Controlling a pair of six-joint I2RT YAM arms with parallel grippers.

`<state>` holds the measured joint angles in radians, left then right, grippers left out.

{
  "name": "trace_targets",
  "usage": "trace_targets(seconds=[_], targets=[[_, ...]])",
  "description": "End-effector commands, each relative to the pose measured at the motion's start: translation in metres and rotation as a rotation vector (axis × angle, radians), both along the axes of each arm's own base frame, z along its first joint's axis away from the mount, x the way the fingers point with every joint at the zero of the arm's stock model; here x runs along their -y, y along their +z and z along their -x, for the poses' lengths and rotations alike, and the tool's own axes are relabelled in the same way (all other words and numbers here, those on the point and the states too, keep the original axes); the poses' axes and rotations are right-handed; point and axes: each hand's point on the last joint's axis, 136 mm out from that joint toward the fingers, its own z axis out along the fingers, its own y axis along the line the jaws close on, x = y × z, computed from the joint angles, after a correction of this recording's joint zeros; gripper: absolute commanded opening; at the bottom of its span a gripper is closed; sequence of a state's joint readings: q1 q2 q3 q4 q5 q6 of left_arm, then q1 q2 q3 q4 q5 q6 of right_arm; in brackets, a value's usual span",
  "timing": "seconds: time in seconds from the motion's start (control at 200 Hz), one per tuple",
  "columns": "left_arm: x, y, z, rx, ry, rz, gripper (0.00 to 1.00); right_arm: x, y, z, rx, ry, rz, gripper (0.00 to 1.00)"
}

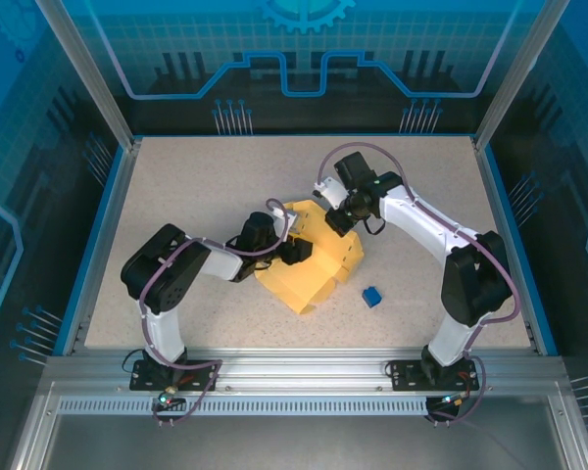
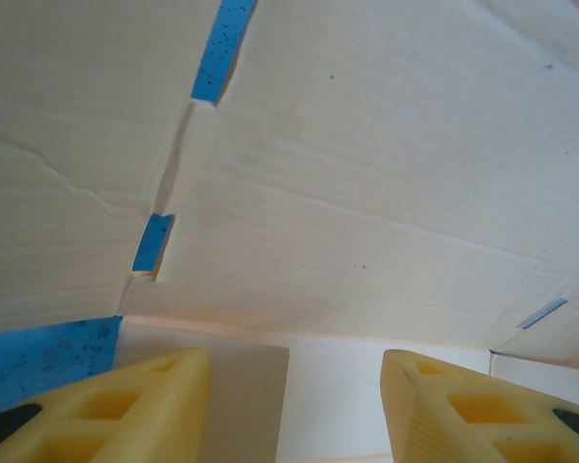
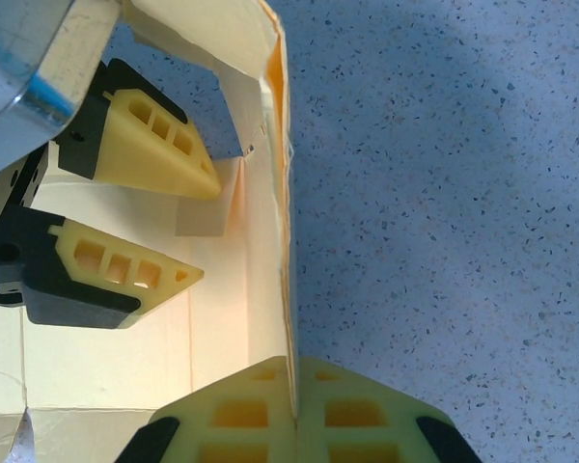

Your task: Fold the paper box

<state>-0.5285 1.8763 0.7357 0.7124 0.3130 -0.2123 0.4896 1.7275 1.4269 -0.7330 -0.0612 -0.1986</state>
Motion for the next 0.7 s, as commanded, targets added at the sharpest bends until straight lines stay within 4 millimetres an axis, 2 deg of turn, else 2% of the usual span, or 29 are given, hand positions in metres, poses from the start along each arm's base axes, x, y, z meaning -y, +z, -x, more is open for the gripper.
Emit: trace_targets(seconds=[0.0,0.22,0.365,0.695], targets=[[0.001,0.013,0.009,0.013,-0.017,0.033,0.52,0.002,0.006,-0.005,0.016,-0.020,-0.028,0.00],[-0.023,0.058,0.002,0.075,0.028,0.104,0.56,0.001,0.013,0.000,0.042,0.003,-0.044,0.00],[-0.027,0.084,-0.010,0.090,0.027,0.141,0.59,0.000,0.012,0.001,0.038,0.007,-0.053,0.00],[-0.021,0.106,-0.038,0.076,0.038,0.143,0.60,-0.002,0.013,0.003,0.039,0.015,-0.058,0.00]])
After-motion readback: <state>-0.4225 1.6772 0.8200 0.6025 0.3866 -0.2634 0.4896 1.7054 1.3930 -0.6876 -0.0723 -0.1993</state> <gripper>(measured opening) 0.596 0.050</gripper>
